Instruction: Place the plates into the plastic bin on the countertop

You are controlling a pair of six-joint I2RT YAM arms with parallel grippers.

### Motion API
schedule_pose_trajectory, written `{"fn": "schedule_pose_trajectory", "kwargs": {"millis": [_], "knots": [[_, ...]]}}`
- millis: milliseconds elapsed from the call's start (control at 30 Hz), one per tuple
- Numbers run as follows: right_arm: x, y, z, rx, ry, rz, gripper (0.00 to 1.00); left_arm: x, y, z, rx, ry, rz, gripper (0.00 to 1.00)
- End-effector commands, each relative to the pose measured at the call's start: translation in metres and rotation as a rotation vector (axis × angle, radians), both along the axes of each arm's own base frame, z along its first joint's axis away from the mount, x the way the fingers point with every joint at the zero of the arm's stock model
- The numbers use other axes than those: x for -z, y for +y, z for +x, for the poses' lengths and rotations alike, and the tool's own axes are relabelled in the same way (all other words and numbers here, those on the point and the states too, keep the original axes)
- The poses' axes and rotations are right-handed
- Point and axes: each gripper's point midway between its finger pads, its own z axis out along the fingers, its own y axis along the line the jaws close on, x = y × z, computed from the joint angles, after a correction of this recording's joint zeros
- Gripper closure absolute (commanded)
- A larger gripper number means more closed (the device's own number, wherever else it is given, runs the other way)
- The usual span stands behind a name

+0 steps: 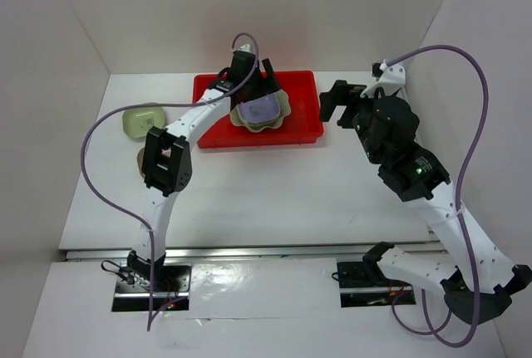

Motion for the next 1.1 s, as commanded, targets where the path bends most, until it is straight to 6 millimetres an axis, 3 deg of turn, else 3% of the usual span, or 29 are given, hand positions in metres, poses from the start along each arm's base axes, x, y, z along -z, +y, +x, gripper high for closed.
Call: {"fn": "schedule_pose_trajectory", "kwargs": {"millis": [0,33,67,133,167,200,233,267,300,367,400,467,500,533,567,600,633,767,867,1000,1067], "knots": [[0.0,0.006,0.001,-0.025,-0.011,0.004,0.0,-0.072,0.01,-0.011,-0.022,-0.13,-0.038,0.02],[0.0,0.006,0.001,-0.025,-0.011,0.004,0.0,-0.077,0.016,-0.016,-0.037,-0.131,-0.019,0.0],[0.006,0.009,0.004,-0.025,-0.001,-0.003,0.0,-0.106,0.027,-0.025,-0.06,-0.175,-0.013,0.0],[0.008,0.011,0.005,-0.036,-0.002,-0.002,0.0,-0.104,0.06,-0.038,-0.165,-0.16,0.088,0.0],[0.012,0.015,0.006,-0.053,0.0,-0.002,0.0,-0.129,0.082,-0.049,-0.212,-0.191,0.102,0.0],[0.022,0.021,0.008,-0.072,0.024,-0.015,0.0,-0.116,0.103,-0.056,-0.269,-0.157,0.151,0.0],[0.02,0.025,0.008,-0.089,0.018,-0.009,0.0,-0.112,0.118,-0.063,-0.291,-0.127,0.16,0.0],[0.033,0.03,0.013,-0.098,0.048,-0.027,0.0,-0.107,0.149,-0.064,-0.342,-0.091,0.165,0.0],[0.031,0.035,0.012,-0.127,0.042,-0.02,0.0,-0.093,0.166,-0.076,-0.354,-0.021,0.179,0.0],[0.048,0.045,0.016,-0.159,0.064,-0.03,0.0,-0.07,0.199,-0.098,-0.418,0.092,0.18,0.0],[0.05,0.052,0.019,-0.182,0.059,-0.024,0.0,-0.053,0.229,-0.112,-0.468,0.175,0.213,0.0],[0.066,0.064,0.019,-0.264,0.075,-0.05,0.0,-0.031,0.256,-0.136,-0.519,0.285,0.241,0.0],[0.066,0.07,0.018,-0.29,0.065,-0.043,0.0,-0.019,0.283,-0.144,-0.573,0.338,0.25,0.0],[0.068,0.079,0.017,-0.345,0.065,-0.049,0.0,-0.004,0.292,-0.162,-0.566,0.417,0.252,0.0],[0.074,0.083,0.015,-0.366,0.073,-0.05,0.0,0.001,0.303,-0.171,-0.574,0.445,0.239,0.0],[0.084,0.086,0.016,-0.379,0.094,-0.058,0.0,0.006,0.326,-0.178,-0.624,0.472,0.214,0.0],[0.081,0.089,0.015,-0.398,0.085,-0.052,0.0,0.021,0.334,-0.192,-0.627,0.528,0.214,0.0],[0.092,0.095,0.012,-0.432,0.098,-0.053,0.0,0.044,0.364,-0.209,-0.671,0.599,0.204,0.0],[0.089,0.095,0.01,-0.441,0.09,-0.048,0.0,0.069,0.373,-0.216,-0.662,0.685,0.219,0.02],[0.085,0.094,0.008,-0.441,0.081,-0.045,0.0,0.09,0.376,-0.216,-0.615,0.7,0.235,0.04],[0.082,0.093,0.006,-0.441,0.073,-0.041,0.0,0.092,0.388,-0.212,-0.635,0.684,0.243,0.06]]}}
